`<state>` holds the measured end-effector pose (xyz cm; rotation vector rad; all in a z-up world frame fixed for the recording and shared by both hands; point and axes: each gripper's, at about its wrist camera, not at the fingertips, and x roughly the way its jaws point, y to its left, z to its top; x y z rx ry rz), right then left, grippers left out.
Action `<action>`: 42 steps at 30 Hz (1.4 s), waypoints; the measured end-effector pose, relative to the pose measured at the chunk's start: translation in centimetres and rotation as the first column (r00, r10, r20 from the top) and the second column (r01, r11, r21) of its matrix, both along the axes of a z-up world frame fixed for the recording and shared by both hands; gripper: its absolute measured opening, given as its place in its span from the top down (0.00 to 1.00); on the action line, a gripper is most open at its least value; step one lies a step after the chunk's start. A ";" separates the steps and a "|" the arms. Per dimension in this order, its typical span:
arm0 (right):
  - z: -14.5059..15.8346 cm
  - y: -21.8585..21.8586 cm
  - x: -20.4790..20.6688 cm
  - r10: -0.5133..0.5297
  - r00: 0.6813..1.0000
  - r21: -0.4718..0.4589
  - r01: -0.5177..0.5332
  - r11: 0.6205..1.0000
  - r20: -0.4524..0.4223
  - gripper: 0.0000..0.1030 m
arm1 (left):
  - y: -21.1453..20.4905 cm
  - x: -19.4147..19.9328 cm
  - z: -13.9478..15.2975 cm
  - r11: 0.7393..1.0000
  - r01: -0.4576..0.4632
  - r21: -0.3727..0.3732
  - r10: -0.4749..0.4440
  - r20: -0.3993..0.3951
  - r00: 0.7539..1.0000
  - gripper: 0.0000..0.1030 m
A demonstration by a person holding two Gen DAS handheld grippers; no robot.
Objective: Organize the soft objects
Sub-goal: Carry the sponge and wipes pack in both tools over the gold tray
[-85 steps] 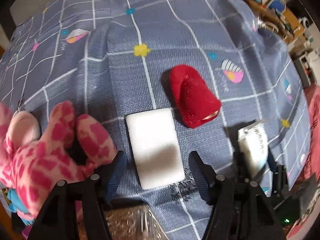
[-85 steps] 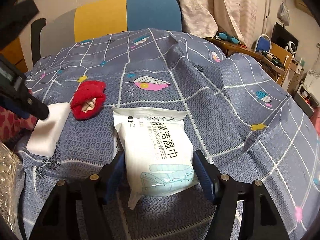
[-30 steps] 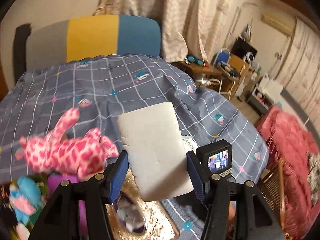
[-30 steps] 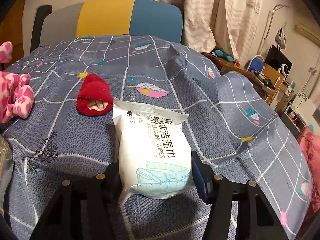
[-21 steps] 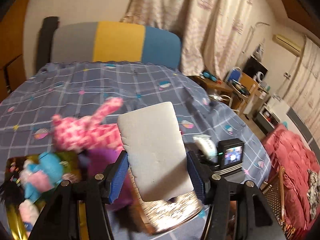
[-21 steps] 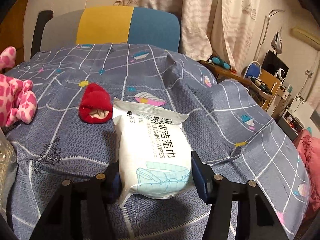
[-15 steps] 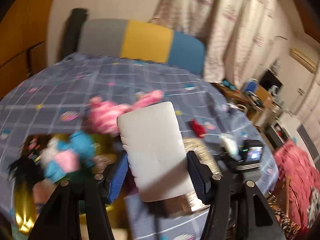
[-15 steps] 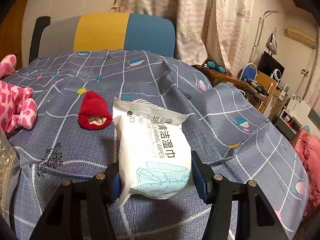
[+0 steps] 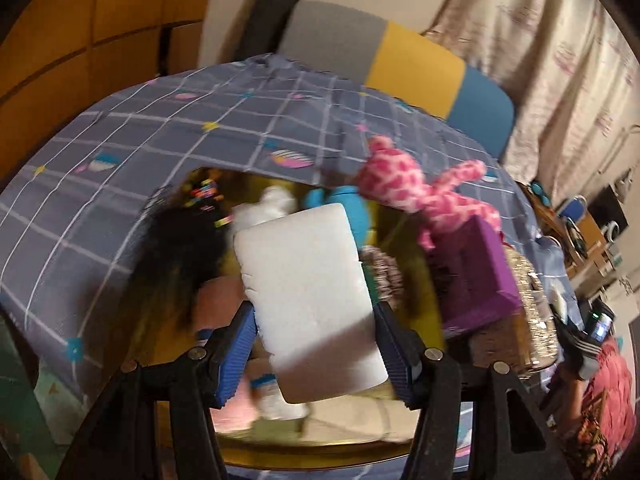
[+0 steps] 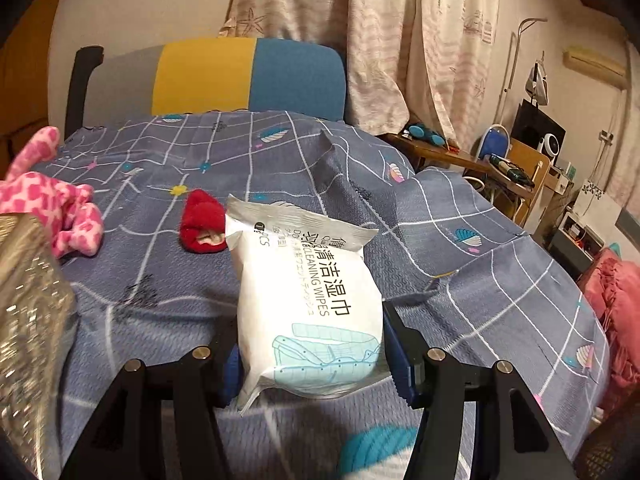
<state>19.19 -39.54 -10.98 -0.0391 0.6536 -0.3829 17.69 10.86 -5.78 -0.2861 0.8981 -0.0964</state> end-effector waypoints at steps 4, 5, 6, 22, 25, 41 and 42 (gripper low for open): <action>1.4 0.5 -1.9 -0.005 1.000 0.046 0.004 0.999 0.031 0.42 | 2.2 -0.4 -1.3 0.999 -0.034 0.009 0.034 -0.024 0.999 0.42; 1.7 0.6 -2.3 -0.009 0.999 0.062 0.007 0.998 0.039 0.42 | 2.8 -0.5 -1.6 0.999 -0.043 0.015 0.043 -0.029 0.999 0.42; 2.1 0.6 -2.8 -0.013 0.999 0.087 0.009 0.996 0.050 0.42 | 3.3 -0.7 -1.8 0.999 -0.051 0.015 0.051 -0.033 0.998 0.42; 9.1 7.5 -7.7 0.088 0.970 0.217 -0.139 0.966 0.228 0.42 | 8.2 0.2 -5.0 0.987 -0.067 0.146 0.093 -0.178 0.980 0.38; 10.2 9.7 -8.1 0.139 0.958 0.225 -0.198 0.954 0.252 0.42 | 7.8 -0.1 -5.1 0.984 -0.057 0.168 0.086 -0.169 0.982 0.36; 12.3 23.0 -8.6 0.453 0.840 0.275 -0.531 0.802 0.300 0.42 | 6.1 -0.5 -6.2 0.984 0.071 0.166 -0.034 -0.216 0.976 0.31; 12.2 23.6 -8.6 0.467 0.833 0.280 -0.544 0.791 0.297 0.42 | 6.1 -0.6 -6.0 0.983 0.064 0.173 -0.027 -0.208 0.978 0.31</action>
